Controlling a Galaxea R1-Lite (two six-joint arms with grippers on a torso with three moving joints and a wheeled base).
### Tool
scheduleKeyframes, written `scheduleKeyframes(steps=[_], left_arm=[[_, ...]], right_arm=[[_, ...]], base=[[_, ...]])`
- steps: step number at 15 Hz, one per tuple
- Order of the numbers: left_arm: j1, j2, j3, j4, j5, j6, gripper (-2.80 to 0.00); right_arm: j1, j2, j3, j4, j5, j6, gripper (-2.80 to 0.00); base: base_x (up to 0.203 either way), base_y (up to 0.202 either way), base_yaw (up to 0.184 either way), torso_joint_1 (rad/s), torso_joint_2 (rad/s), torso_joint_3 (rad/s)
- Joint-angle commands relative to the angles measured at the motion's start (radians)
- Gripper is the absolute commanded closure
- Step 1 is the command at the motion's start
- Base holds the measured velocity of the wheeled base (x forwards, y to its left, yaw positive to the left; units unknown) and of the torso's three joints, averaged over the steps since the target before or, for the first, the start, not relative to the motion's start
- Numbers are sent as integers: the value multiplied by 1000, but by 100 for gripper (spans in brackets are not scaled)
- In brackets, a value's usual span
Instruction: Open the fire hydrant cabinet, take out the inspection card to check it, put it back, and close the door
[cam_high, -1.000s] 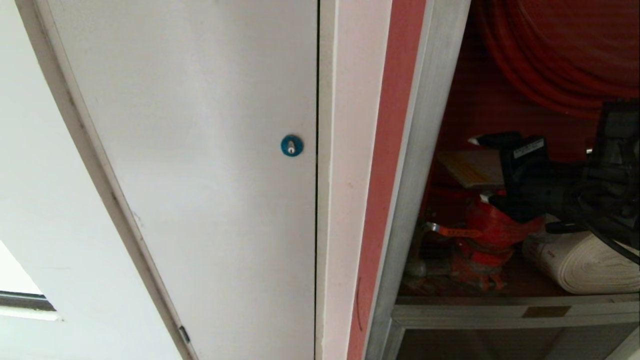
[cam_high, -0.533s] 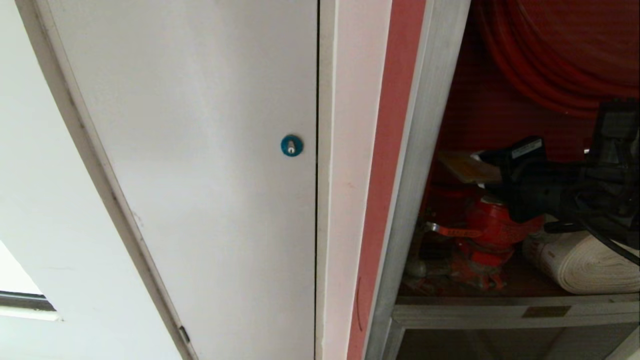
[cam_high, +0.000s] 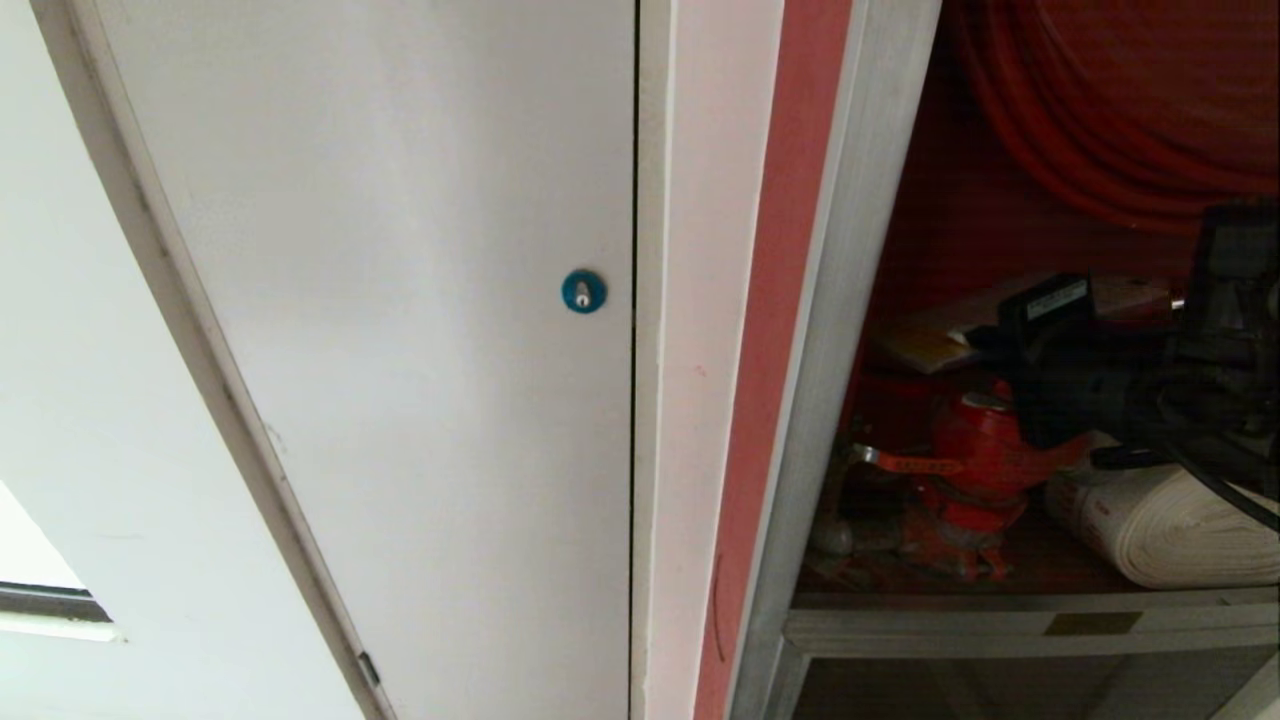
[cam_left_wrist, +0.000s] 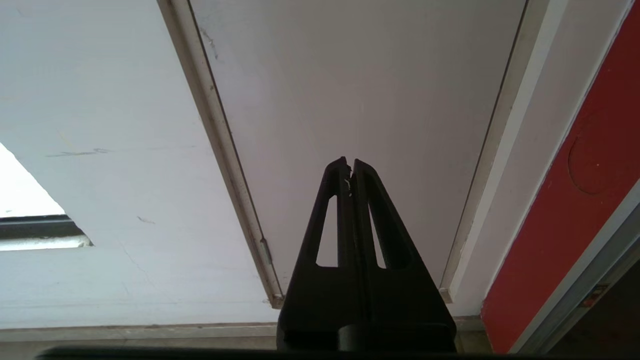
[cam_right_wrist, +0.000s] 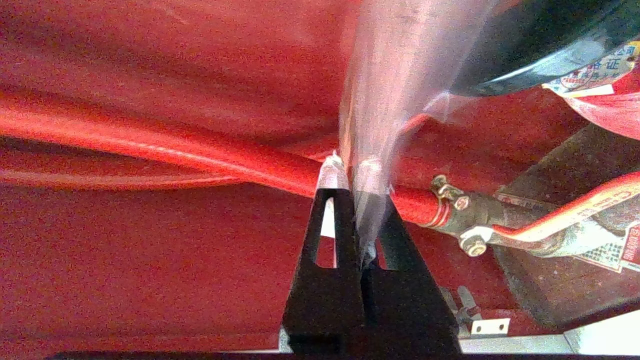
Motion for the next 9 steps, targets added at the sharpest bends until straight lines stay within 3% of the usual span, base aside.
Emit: scheduleKeyframes(steps=[1, 9], left_arm=[[0, 0, 0, 0, 0, 0, 0], [-1, 0, 0, 0, 0, 0, 0]], right_arm=[[1, -30, 4, 1, 1, 7, 0], [1, -319, 14, 229, 130, 8, 0]], base=[[0, 0, 0, 0, 0, 0], [0, 0, 0, 0, 0, 0]])
